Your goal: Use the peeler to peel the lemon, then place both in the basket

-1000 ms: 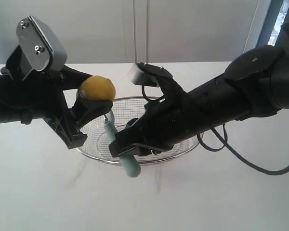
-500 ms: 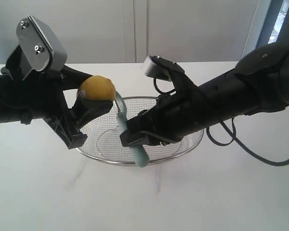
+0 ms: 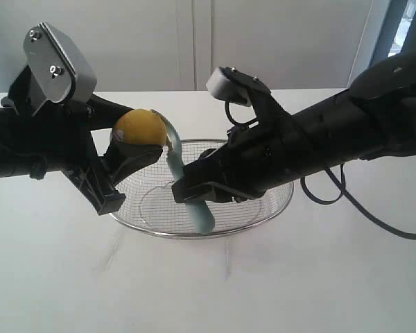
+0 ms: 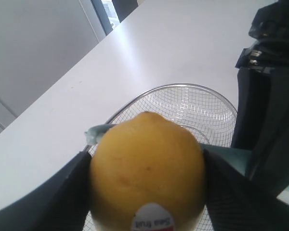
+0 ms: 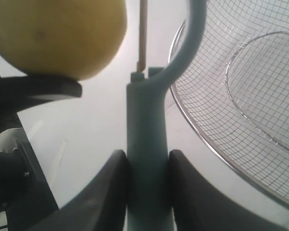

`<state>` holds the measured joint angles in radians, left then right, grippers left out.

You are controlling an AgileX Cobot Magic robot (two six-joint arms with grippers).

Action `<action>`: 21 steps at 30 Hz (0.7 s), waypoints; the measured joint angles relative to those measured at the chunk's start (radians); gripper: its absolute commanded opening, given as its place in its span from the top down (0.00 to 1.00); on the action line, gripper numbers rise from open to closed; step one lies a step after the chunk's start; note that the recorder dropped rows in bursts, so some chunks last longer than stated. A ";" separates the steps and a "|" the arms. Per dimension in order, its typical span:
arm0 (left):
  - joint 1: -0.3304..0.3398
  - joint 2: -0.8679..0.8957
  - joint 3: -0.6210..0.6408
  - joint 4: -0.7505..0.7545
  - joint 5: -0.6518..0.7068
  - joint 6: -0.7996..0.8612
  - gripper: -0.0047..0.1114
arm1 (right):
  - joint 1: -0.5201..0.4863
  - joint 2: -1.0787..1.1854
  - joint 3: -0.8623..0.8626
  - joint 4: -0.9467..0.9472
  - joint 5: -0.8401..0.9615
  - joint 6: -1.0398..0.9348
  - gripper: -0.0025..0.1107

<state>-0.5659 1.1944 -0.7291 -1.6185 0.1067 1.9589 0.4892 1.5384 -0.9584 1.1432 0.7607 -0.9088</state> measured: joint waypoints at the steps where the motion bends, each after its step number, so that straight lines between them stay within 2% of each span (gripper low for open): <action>1: 0.000 0.000 0.000 0.000 0.000 0.000 0.96 | 0.000 0.000 0.000 0.000 0.000 0.000 0.98; 21: 0.000 0.000 0.000 0.000 0.000 0.000 0.96 | -0.008 -0.079 0.000 -0.027 -0.031 0.008 0.98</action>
<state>-0.5659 1.1944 -0.7291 -1.6185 0.1067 1.9589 0.4814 1.4590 -0.9584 1.1160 0.7302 -0.9011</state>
